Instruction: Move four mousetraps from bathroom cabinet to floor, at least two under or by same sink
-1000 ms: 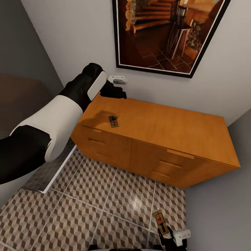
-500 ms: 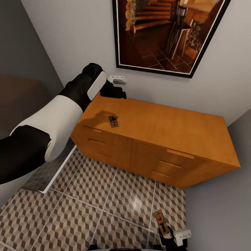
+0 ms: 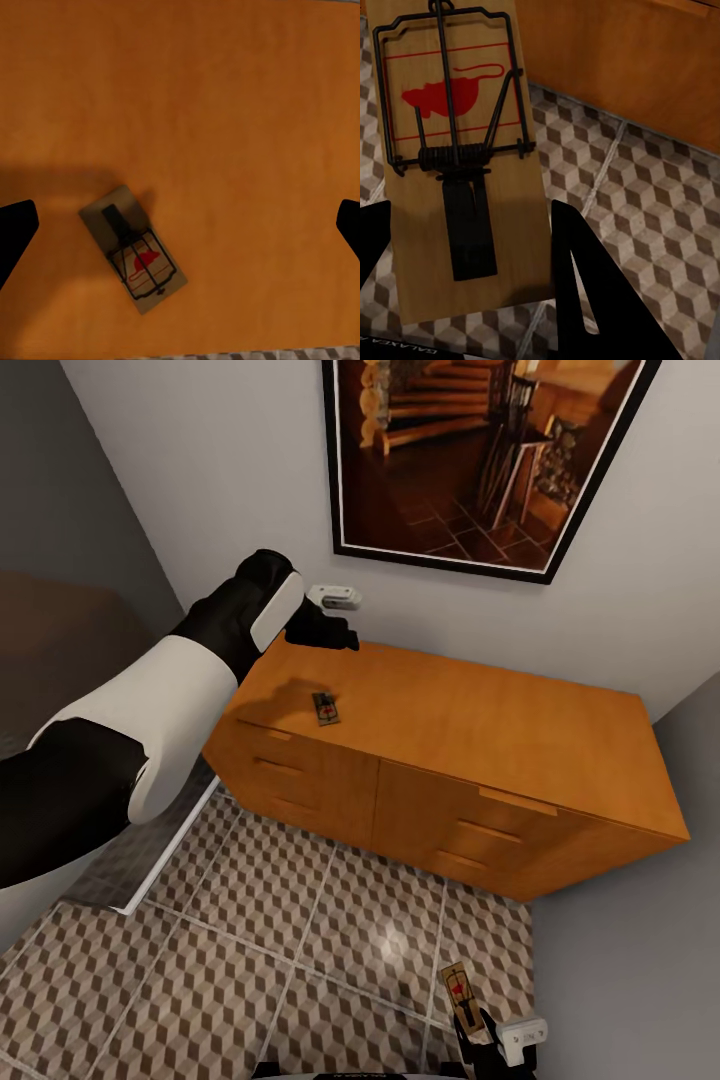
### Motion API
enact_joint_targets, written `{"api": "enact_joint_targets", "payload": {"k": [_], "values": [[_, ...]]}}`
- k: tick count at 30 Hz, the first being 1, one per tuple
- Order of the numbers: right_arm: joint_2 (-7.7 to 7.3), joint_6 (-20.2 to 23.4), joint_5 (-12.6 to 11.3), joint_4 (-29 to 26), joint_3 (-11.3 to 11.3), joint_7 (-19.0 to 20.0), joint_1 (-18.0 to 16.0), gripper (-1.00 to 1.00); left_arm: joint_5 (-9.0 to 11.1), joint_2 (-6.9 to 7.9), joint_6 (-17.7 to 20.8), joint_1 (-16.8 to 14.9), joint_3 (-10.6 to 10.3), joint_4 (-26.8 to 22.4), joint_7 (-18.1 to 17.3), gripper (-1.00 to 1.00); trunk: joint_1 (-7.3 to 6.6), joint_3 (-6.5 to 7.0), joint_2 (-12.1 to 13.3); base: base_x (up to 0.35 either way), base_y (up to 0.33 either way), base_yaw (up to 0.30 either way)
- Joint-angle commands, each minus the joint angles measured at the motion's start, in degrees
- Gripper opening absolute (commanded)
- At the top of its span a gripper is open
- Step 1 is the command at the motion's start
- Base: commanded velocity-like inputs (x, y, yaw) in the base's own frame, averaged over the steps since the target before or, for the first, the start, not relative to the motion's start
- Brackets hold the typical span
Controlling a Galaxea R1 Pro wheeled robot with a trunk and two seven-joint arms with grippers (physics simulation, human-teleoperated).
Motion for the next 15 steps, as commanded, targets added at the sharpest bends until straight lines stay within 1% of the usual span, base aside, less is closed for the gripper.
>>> {"api": "enact_joint_targets", "payload": {"k": [1, 15], "values": [[-0.01, -0.1, -0.7, 0.0, 0.1, 0.8, 0.0, -1.00, 0.3, 0.04, 0.1, -0.1, -0.2, 0.0, 0.2, 1.00, 0.03, -0.08, -0.1, 0.000, 0.000, 0.000], [-0.01, -0.1, -0.7, 0.0, 0.1, 0.8, 0.0, -1.00, 0.3, 0.04, 0.1, 0.0, -0.3, 0.1, 0.2, 1.00, 0.03, -0.21, -0.1, 0.000, 0.000, 0.000]]}}
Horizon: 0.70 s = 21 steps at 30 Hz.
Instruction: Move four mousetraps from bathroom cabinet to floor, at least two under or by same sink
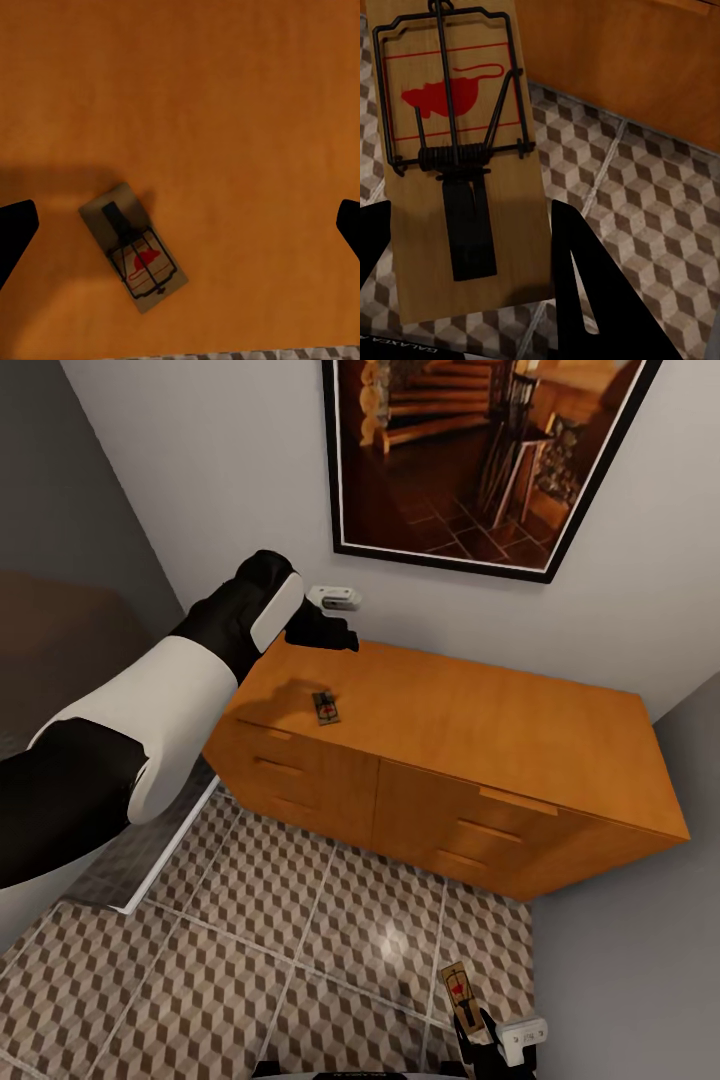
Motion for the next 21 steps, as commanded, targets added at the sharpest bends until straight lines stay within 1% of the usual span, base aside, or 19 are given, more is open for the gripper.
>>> {"api": "enact_joint_targets", "payload": {"k": [1, 8, 12, 21], "values": [[-0.02, -0.1, -0.7, 0.0, 0.1, 0.8, 0.0, -1.00, 0.3, 0.03, 0.1, -0.1, -0.3, 0.0, 0.2, 1.00, 0.03, -0.09, -0.1, 0.000, 0.000, 0.000], [-0.02, -0.1, -0.7, 0.0, 0.1, 0.8, 0.0, -1.00, 0.3, 0.03, 0.1, 0.0, -0.3, 1.0, 0.2, 1.00, 0.03, -0.09, -0.1, 0.000, 0.000, 0.000], [-0.02, -0.1, -0.7, 0.0, 0.1, 0.8, 0.0, -1.00, 0.3, 0.03, 0.1, 0.6, -0.3, 1.6, 0.2, 1.00, 0.03, -0.09, -0.1, 0.000, 0.000, 0.000], [0.04, -0.1, -0.7, 0.0, 0.1, 0.8, 0.0, -1.00, 0.3, 0.07, 0.0, 3.7, -0.3, 1.9, 0.2, 1.00, 0.03, -0.09, -0.1, 0.000, 0.000, 0.000]]}}
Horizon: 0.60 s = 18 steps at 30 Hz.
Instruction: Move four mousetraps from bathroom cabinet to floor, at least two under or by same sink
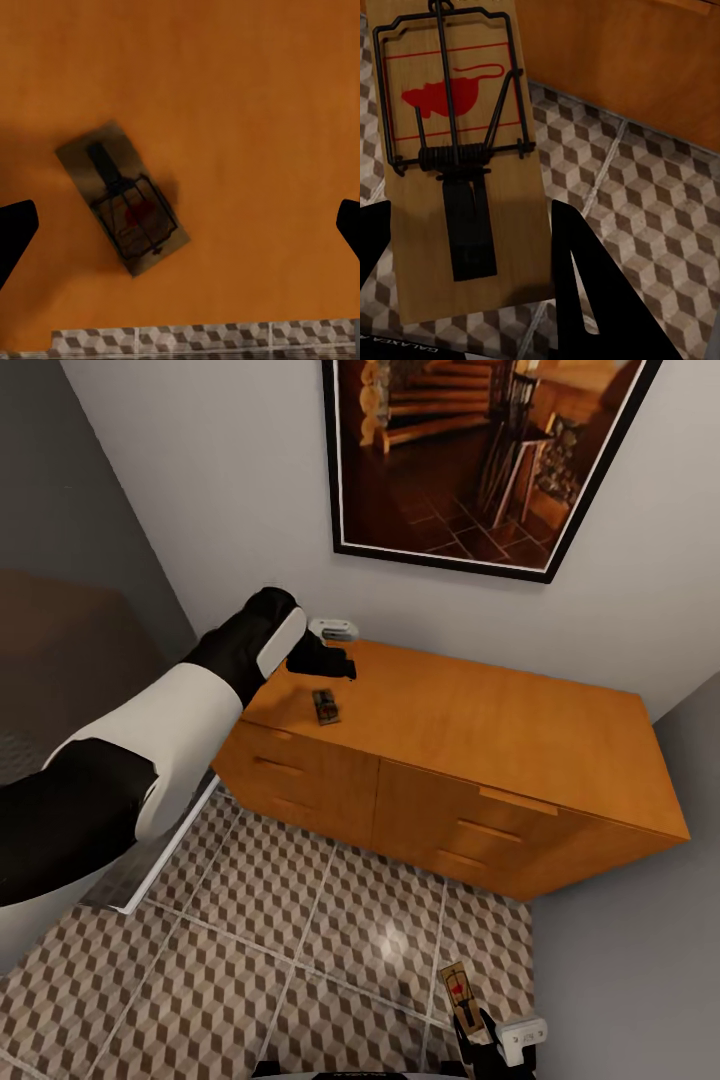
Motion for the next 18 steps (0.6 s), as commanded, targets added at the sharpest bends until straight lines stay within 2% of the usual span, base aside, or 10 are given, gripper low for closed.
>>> {"api": "enact_joint_targets", "payload": {"k": [1, 9, 18], "values": [[0.00, -0.1, -0.7, 0.0, 0.1, 0.8, 0.0, -1.00, 0.3, 0.06, 0.1, 0.3, -0.3, 0.0, 0.2, 1.00, 0.03, -0.08, -0.1, 0.000, 0.000, 0.000], [0.01, -0.1, -0.7, 0.0, 0.1, 0.8, 0.0, -1.00, 0.2, 0.23, 0.0, 2.4, -0.3, 0.0, 0.3, 1.00, 0.03, -0.08, -0.1, 0.000, 0.000, 0.000], [0.02, -0.1, -0.7, 0.0, 0.1, 0.8, 0.0, -1.00, 0.2, 0.62, 0.0, 2.8, -0.3, 0.1, 0.3, 1.00, 0.03, -0.08, -0.1, 0.000, 0.000, 0.000]]}}
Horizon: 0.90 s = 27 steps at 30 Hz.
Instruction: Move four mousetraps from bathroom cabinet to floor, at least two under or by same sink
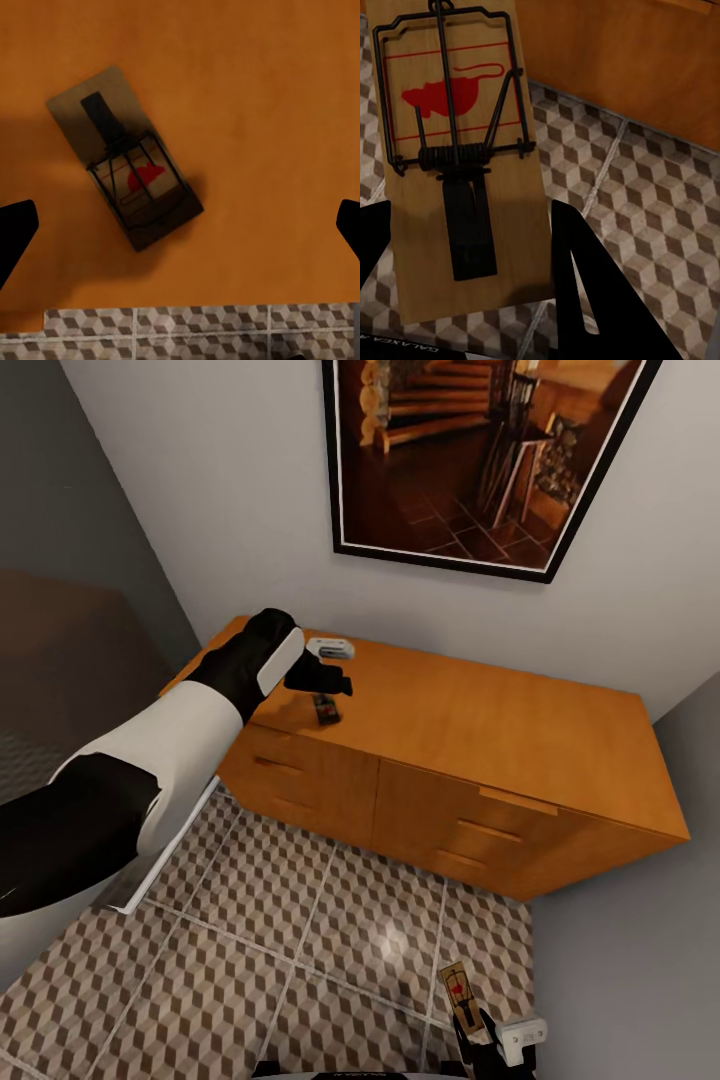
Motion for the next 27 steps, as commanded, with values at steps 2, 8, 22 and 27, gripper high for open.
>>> {"api": "enact_joint_targets", "payload": {"k": [2, 8, 22, 27], "values": [[-0.02, -0.1, -0.7, 0.0, 0.1, 0.8, 0.0, -1.00, 0.3, 0.21, 0.1, 0.0, -0.3, 0.0, 0.2, 1.00, 0.03, -0.08, -0.1, 0.000, 0.000, 0.000], [-0.02, -0.1, -0.7, 0.0, 0.1, 0.8, 0.0, -1.00, 0.3, 0.51, 0.1, 0.5, -0.3, 0.0, 0.2, 1.00, 0.03, -0.08, -0.1, 0.000, 0.000, 0.000], [-0.02, -0.2, -0.7, 0.0, 0.1, 0.8, 0.0, -1.00, 0.3, 0.53, 0.0, 0.7, -0.4, 2.0, 0.3, 1.00, 0.03, -0.08, -0.1, 0.000, 0.000, 0.000], [-0.02, -0.2, -0.7, 0.0, 0.1, 0.8, 0.0, -1.00, 0.3, 0.52, 0.0, 0.7, -0.4, 2.0, 0.3, 1.00, 0.03, -0.08, -0.1, 0.000, 0.000, 0.000]]}}
